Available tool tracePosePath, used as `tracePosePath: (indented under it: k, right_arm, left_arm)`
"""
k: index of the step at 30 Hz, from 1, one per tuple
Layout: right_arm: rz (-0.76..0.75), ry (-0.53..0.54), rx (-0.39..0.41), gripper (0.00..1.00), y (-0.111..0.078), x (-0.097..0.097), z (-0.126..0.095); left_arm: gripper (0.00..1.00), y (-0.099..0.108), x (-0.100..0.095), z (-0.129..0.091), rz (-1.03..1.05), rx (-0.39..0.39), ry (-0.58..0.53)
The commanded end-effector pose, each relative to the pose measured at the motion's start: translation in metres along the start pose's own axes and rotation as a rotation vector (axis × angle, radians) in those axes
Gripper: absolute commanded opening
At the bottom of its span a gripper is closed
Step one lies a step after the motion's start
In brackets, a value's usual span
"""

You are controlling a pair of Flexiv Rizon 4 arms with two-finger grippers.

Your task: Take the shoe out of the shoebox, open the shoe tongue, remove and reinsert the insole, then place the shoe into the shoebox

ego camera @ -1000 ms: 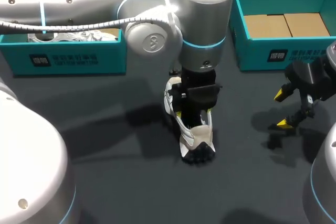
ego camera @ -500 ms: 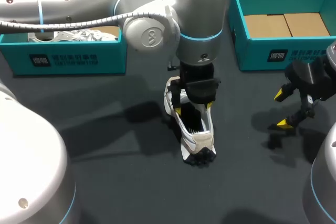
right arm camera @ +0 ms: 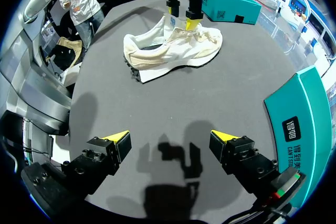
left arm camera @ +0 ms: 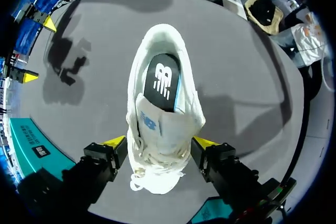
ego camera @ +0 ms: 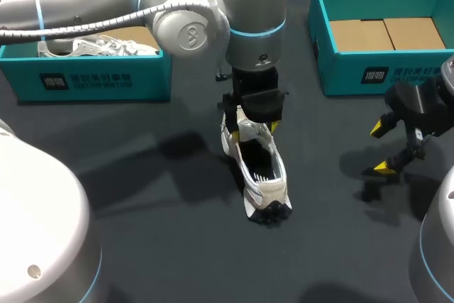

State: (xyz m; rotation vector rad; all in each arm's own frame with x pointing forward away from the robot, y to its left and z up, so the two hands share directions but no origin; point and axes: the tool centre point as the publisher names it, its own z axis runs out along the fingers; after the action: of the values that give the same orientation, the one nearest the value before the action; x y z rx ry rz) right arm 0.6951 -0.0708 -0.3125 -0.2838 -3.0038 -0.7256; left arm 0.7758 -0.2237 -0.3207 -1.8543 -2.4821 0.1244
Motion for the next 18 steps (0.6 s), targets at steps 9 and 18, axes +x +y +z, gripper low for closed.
tracePosePath:
  k: [9,18]
  right_arm:
    - [0.0,-0.003,0.001,1.0,0.0,0.002,0.0]
    - [0.0,-0.003,0.001,1.0,0.0,0.002,0.0]
  left_arm:
    - [0.5,0.044,0.001,-0.037,-0.002,0.06,-0.013]
    - [0.32,0.044,0.001,-0.051,0.021,0.075,-0.034]
